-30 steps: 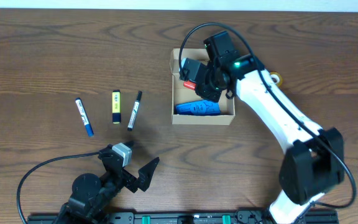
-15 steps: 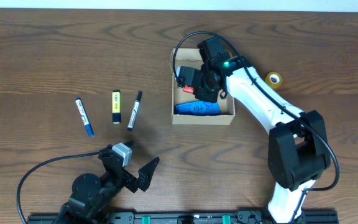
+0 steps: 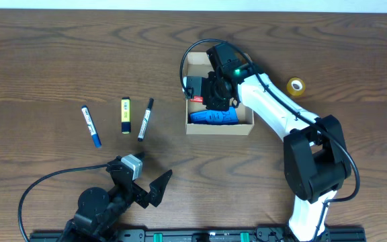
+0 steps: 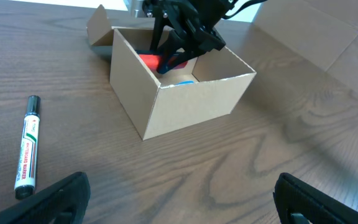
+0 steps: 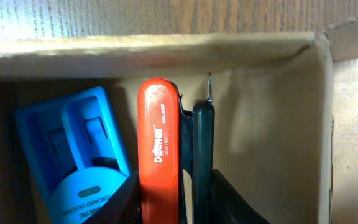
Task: Pack container
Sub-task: 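Lower the stapler into the box beside the holder and release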
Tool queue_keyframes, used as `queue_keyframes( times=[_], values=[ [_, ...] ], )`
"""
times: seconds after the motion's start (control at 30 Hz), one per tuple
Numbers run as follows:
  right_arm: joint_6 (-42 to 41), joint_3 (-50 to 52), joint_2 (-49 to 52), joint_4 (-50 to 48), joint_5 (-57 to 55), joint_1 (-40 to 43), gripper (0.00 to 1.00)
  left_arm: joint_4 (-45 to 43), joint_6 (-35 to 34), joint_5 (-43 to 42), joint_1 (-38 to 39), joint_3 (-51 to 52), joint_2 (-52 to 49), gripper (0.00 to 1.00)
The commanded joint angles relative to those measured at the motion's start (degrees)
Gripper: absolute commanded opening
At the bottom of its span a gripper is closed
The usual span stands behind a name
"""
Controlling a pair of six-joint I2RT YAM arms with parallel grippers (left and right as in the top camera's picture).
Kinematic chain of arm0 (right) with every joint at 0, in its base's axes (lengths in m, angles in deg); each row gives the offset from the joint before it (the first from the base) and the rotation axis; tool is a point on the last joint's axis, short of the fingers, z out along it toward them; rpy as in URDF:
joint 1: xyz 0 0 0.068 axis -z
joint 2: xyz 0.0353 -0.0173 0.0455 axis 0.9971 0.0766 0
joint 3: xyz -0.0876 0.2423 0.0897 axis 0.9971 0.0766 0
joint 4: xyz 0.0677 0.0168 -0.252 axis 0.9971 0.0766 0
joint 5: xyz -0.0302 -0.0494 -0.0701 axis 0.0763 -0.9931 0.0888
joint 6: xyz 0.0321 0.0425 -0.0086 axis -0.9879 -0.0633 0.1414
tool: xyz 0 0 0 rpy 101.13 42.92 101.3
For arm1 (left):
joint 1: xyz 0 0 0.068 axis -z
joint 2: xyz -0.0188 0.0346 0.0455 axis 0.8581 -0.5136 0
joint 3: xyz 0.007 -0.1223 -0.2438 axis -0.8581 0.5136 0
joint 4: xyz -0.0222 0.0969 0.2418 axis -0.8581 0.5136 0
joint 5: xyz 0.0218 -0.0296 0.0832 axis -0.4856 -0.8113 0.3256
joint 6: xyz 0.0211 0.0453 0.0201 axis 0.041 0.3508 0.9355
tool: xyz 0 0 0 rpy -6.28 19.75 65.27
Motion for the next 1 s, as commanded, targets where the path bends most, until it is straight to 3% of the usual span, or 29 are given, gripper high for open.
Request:
queue_keyframes(
  times=[0.0,0.2,0.37,0.43,0.73,0.97],
  values=[
    [1.31,-0.66,1.27,0.22,1.6,-0.59,0.03,0.13,0.0,0.63,0.35,1.36,0.46,0.95],
    [1.25,-0.63,1.29,0.26,1.62,-0.59,0.09,0.13,0.0,0.63,0.35,1.36,0.46,0.95],
    [0.94,-0.63,1.29,0.24,1.77,-0.59,0.33,0.13,0.0,0.63,0.35,1.36,0.46,0.95],
    [0.37,-0.63,1.29,0.22,1.77,-0.59,0.38,0.13,0.0,0.63,0.35,1.36,0.46,0.95],
    [-0.9,-0.66,1.27,0.24,1.77,-0.59,0.49,0.15,0.0,0.63,0.35,1.36,0.46,0.95],
    [-3.67,-1.51,0.44,0.26,1.75,-0.59,0.51,0.15,0.0,0.63,0.35,1.36,0.46,0.95]
  ],
)
